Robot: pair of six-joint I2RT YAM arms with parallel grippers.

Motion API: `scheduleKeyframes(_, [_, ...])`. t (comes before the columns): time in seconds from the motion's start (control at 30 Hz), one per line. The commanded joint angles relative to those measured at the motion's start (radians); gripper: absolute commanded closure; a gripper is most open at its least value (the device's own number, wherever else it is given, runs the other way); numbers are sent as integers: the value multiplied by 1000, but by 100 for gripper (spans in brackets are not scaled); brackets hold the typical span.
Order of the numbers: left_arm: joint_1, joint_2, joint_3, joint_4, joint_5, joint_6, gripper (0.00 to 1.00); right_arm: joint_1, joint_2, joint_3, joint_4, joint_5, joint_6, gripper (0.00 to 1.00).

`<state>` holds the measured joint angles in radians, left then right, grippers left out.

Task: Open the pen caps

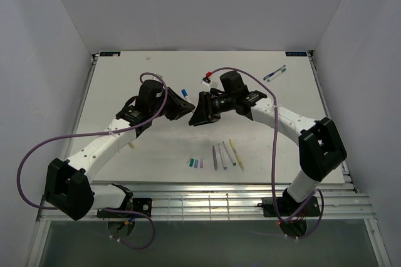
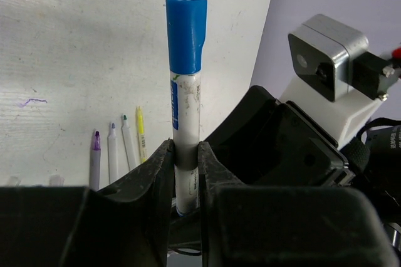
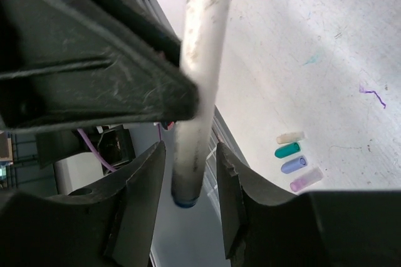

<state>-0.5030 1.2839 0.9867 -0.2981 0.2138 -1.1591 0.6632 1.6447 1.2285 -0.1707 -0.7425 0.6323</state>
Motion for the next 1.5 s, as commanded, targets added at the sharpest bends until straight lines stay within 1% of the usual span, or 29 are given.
scheduleKeyframes(0.0, [-12,-38,1,5,1,-1,100,6,17,28,43,26,6,56])
scheduleKeyframes(0.2, [-12,-35,9,-12,-1,4,100,4,-3,19,43,64,1,54])
scheduleKeyframes(0.33, [-12,-46,-13,-3,7,-7,100,1,-3,32,39,91,6,56])
scheduleKeyframes(0.37, [-14,-52,-17,-3,7,-7,100,1,-2,35,39,91,6,60])
scheduleKeyframes(0.4, [-15,-54,-22,1,6,-7,100,-1,0,38,39,88,6,68])
scheduleKeyframes(0.43, [-16,-57,-23,2,6,-7,100,-1,3,39,37,86,7,87])
scheduleKeyframes(0.47, [-16,-57,-25,4,7,-4,100,-1,3,39,34,83,7,92])
scheduleKeyframes(0.57, [-16,-54,-17,1,12,12,99,-1,-9,20,34,74,4,92])
scheduleKeyframes(0.6, [-16,-52,-16,-9,7,13,87,-1,-14,16,33,66,4,92])
scheduleKeyframes(0.63, [-14,-52,-13,-16,-1,15,60,1,-26,2,28,63,4,92])
scheduleKeyframes(0.67, [-14,-54,-8,-24,-25,16,48,-1,-32,-1,19,60,4,92])
scheduleKeyframes(0.7, [-14,-55,-2,-39,-40,28,40,-1,-46,-7,10,49,4,92])
scheduleKeyframes(0.77, [-5,-52,26,-47,-68,50,29,1,-65,-27,-16,46,4,92])
scheduleKeyframes(0.9, [21,-20,73,-75,-77,94,29,1,-121,-66,-32,28,10,92])
scheduleKeyframes(1.07, [40,9,98,-75,-83,111,34,1,-152,-90,-41,6,17,92])
scheduleKeyframes(1.23, [41,38,99,-36,-39,113,43,1,-160,-98,-36,-23,18,92])
scheduleKeyframes(1.47, [41,45,89,-10,-18,108,56,1,-141,-87,-23,-52,21,92])
